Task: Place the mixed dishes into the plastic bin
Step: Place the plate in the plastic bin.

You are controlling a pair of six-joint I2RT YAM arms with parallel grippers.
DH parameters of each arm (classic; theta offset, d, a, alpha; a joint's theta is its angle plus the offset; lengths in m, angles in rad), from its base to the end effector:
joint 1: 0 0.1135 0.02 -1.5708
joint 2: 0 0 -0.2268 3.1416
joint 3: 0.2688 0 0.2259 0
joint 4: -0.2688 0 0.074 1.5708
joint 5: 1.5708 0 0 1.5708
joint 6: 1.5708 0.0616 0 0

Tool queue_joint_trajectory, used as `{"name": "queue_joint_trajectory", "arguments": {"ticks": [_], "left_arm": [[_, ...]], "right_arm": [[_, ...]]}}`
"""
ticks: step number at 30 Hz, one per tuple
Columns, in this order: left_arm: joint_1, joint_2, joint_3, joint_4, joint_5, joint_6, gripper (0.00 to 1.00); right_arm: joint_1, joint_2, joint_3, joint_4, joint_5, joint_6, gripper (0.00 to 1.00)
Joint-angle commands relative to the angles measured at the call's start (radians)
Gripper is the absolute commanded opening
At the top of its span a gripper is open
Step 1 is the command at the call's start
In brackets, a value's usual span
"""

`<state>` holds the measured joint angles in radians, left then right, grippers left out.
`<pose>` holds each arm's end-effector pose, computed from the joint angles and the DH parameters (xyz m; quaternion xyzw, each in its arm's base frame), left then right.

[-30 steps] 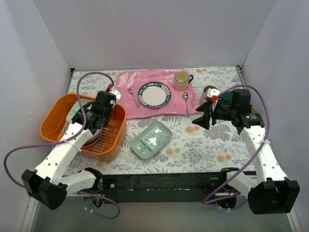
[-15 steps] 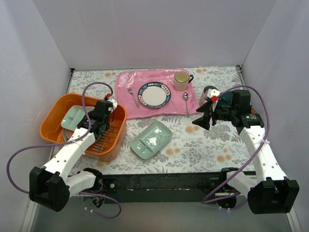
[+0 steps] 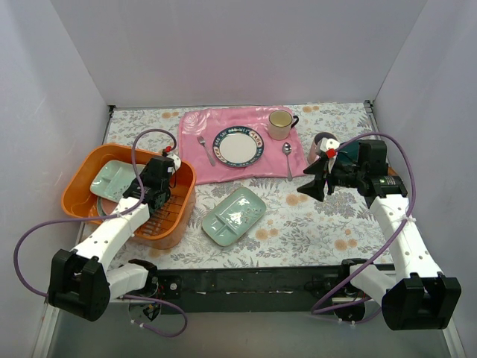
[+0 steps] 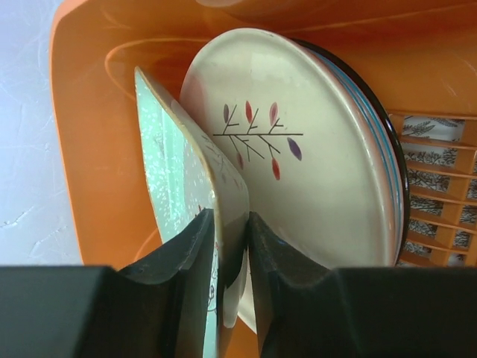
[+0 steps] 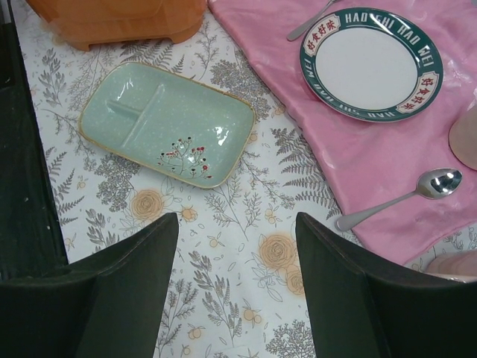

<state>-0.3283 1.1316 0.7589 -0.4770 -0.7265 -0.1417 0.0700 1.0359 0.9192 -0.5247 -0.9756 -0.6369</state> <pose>0.2285 -0.0346 0.2052 -0.0433 0.8825 0.2465 0.3981 0.2106 0.0659 0.2779 -0.4704 0.6682 0.2915 0.4973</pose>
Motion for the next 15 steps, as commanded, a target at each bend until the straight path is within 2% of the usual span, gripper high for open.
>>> {"name": "queue_joint_trajectory", "arguments": {"ticks": [1, 4, 6, 7, 9, 15], "left_arm": [[0.006, -0.012, -0.009, 0.054, -0.025, -0.009, 0.29], [0.008, -0.018, -0.012, 0.044, -0.017, -0.018, 0.47], [0.006, -0.024, -0.012, 0.035, 0.001, -0.028, 0.54], [0.008, -0.026, -0.013, 0.032, 0.004, -0.033, 0.6], [0.006, -0.029, -0.013, 0.022, 0.01, -0.042, 0.62], [0.006, -0.038, 0.029, -0.023, 0.025, -0.085, 0.86]], "right_arm": [[-0.01, -0.002, -0.006, 0.003, -0.028, -0.014, 0.72], [-0.012, 0.0, -0.009, 0.005, -0.031, -0.014, 0.72], [-0.012, 0.001, -0.01, 0.009, -0.034, -0.012, 0.72], [-0.012, 0.001, -0.01, 0.009, -0.035, -0.012, 0.72], [-0.012, 0.001, -0.008, 0.009, -0.035, -0.01, 0.72], [-0.012, 0.0, -0.008, 0.003, -0.037, -0.015, 0.72]]}}
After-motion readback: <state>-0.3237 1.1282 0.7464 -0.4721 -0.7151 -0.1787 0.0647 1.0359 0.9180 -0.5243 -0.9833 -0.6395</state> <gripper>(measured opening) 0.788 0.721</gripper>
